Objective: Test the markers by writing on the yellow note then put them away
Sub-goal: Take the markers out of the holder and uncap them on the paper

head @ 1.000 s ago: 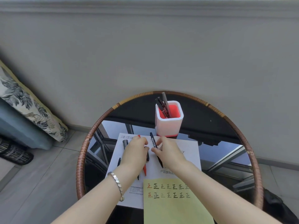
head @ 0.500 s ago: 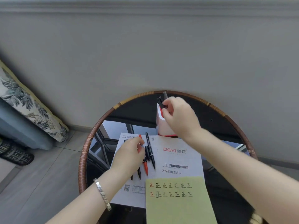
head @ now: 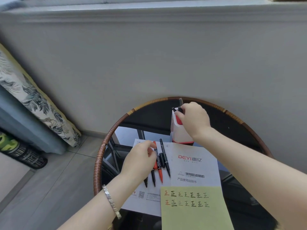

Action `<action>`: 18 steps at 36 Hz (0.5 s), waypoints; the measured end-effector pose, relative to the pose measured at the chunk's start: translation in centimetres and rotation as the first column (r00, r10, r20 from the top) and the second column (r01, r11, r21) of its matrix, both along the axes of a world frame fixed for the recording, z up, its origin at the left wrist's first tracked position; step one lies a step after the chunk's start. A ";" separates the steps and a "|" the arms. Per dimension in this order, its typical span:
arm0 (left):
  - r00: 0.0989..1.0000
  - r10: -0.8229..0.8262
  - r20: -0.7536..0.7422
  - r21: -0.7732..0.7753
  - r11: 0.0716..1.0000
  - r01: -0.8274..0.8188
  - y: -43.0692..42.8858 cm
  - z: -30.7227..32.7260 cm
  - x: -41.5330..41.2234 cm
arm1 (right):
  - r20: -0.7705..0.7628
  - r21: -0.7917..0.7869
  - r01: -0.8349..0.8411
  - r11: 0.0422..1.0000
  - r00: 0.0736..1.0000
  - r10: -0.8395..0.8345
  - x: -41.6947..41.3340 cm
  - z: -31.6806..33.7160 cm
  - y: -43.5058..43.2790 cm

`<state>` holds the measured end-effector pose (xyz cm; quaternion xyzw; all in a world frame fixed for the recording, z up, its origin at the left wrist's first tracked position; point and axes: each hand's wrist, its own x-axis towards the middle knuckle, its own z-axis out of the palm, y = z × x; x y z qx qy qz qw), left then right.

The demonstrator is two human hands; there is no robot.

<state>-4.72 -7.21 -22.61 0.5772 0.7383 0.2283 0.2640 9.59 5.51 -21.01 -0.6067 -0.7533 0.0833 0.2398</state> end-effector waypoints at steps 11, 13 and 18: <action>0.971 -0.190 0.143 0.242 0.958 0.152 -0.4 1.0 3.0 | -0.662 0.208 -0.199 0.958 0.692 0.287 5.8 5.0 -9.0; 0.943 -0.290 0.162 0.226 0.941 0.250 -0.7 1.4 3.8 | -0.774 0.088 -0.219 0.972 0.599 0.205 6.0 4.7 -10.2; 0.905 -0.373 0.206 0.190 0.922 0.336 -1.6 2.2 5.0 | -0.863 -0.116 -0.167 0.979 0.504 -0.016 6.3 3.0 -11.4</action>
